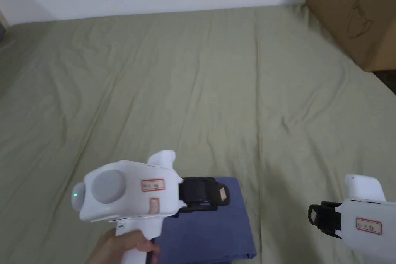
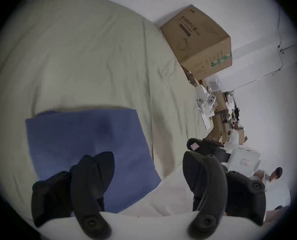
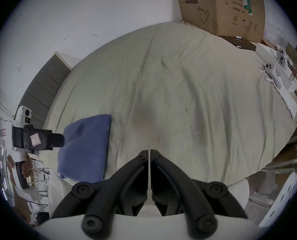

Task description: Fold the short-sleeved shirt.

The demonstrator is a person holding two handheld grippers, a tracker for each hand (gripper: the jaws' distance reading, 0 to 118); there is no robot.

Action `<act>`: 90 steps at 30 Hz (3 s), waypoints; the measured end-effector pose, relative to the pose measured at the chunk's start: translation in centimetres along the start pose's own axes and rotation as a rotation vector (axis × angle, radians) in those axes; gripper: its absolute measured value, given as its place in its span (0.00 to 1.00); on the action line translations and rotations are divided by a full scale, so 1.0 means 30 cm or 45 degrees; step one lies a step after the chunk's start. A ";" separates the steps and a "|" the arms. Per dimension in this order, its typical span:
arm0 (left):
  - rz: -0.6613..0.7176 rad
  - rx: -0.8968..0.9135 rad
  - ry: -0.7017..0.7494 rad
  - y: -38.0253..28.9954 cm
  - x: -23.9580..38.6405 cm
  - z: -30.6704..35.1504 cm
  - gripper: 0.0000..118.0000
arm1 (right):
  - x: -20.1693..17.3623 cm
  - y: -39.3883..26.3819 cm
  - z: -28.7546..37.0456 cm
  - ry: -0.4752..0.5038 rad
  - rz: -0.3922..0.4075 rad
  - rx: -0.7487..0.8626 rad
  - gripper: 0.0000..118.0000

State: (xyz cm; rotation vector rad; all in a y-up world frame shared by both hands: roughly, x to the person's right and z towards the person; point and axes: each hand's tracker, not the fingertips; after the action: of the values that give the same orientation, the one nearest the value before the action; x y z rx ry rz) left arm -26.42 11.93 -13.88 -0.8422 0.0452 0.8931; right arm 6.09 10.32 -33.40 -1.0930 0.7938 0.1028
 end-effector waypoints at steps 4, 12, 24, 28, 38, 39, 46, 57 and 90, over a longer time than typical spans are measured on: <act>0.101 0.091 0.099 -0.005 -0.122 0.085 0.02 | -0.028 -0.006 -0.016 0.017 -0.001 -0.008 0.01; 0.206 0.019 0.016 -0.089 -0.209 -0.019 0.02 | -0.089 0.006 -0.022 0.047 0.046 -0.010 0.01; 0.006 -0.267 -0.056 -0.152 0.017 -0.314 0.01 | -0.039 -0.012 -0.023 0.044 0.030 -0.024 0.01; -0.127 -0.357 0.007 -0.211 0.059 -0.378 0.01 | -0.025 -0.018 -0.032 0.032 0.018 -0.039 0.01; -0.087 -0.073 -0.168 -0.159 0.041 -0.123 0.01 | -0.095 0.025 -0.013 0.076 0.079 -0.017 0.01; -0.054 -0.017 -0.169 -0.147 0.016 -0.073 0.01 | -0.116 0.033 -0.013 0.093 0.095 -0.012 0.01; 0.237 0.227 -0.088 -0.164 -0.314 0.238 0.01 | -0.349 0.070 -0.092 0.330 0.237 -0.068 0.01; 0.436 0.221 -0.090 -0.317 -0.565 0.275 0.04 | -0.502 0.001 -0.328 0.269 0.283 -0.304 0.01; 0.239 0.155 0.025 -0.035 -0.626 0.334 0.26 | -0.553 0.093 -0.237 0.307 0.300 -0.213 0.01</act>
State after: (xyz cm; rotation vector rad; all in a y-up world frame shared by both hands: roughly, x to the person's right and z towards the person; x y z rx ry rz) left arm -40.83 5.70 0.52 -0.7415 0.1966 1.0473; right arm -10.91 10.73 -26.77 -1.1795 1.1461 0.2430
